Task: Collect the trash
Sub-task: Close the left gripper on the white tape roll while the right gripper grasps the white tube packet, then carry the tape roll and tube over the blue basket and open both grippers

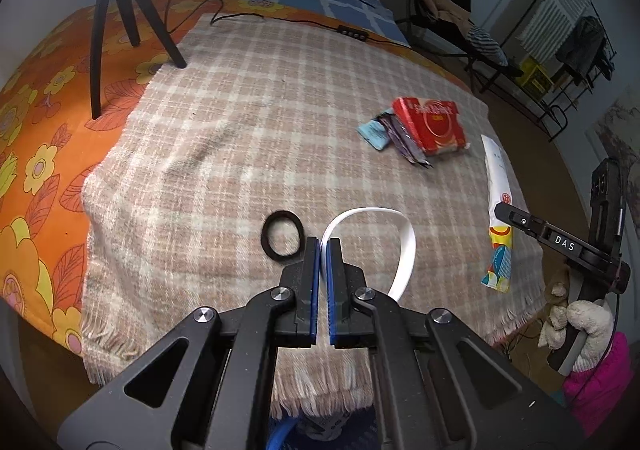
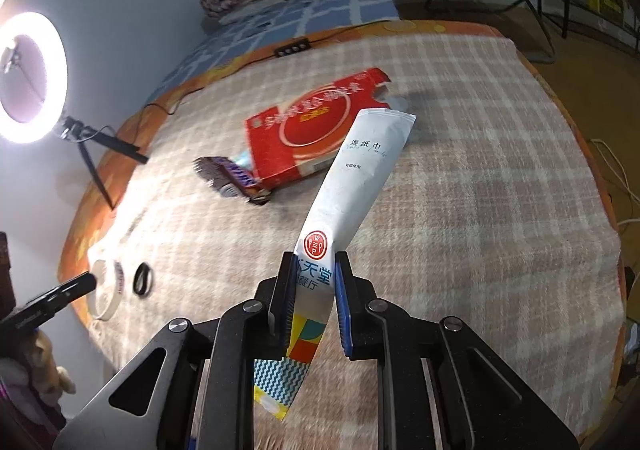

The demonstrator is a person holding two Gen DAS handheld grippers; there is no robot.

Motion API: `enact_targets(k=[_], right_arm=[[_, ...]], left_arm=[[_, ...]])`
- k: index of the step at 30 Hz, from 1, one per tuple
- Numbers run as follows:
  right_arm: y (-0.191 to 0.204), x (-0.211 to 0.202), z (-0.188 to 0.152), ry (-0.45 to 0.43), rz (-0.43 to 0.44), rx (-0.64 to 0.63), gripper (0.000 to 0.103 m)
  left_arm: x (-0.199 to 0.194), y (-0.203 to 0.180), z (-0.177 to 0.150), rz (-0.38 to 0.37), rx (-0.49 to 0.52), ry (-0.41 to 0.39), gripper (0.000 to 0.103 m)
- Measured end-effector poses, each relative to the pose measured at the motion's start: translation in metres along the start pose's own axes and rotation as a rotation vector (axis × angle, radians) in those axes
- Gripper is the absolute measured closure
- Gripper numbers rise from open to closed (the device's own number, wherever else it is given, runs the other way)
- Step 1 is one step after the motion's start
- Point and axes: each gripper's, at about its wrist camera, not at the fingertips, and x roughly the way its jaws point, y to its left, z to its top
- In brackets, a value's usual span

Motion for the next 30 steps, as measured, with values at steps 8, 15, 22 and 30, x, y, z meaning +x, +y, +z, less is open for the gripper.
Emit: enact_targets(k=[8,15,22,30], right_arm=[[0.023,-0.027,-0.024,0.014,0.044,-0.126,0.087],[0.045,-0.05,-0.056,0.032,0.075,-0.242,0.087],[0.068,-0.068,-0.098,0.061,0.089,-0.359,0.087],[0.084,-0.075,-0.139,0.107,0.123,-0.438,0.087]], left_arm=[[-0.013,-0.015,-0.027,-0.021,0.047,0.02,0.102],[-0.021,-0.027,-0.056,-0.029,0.084,0.039,0.102],[-0.025,-0.035,-0.091,-0.039,0.107,0.07,0.102],[-0.022,-0.044,-0.136,-0.044,0.132,0.121,0.102]])
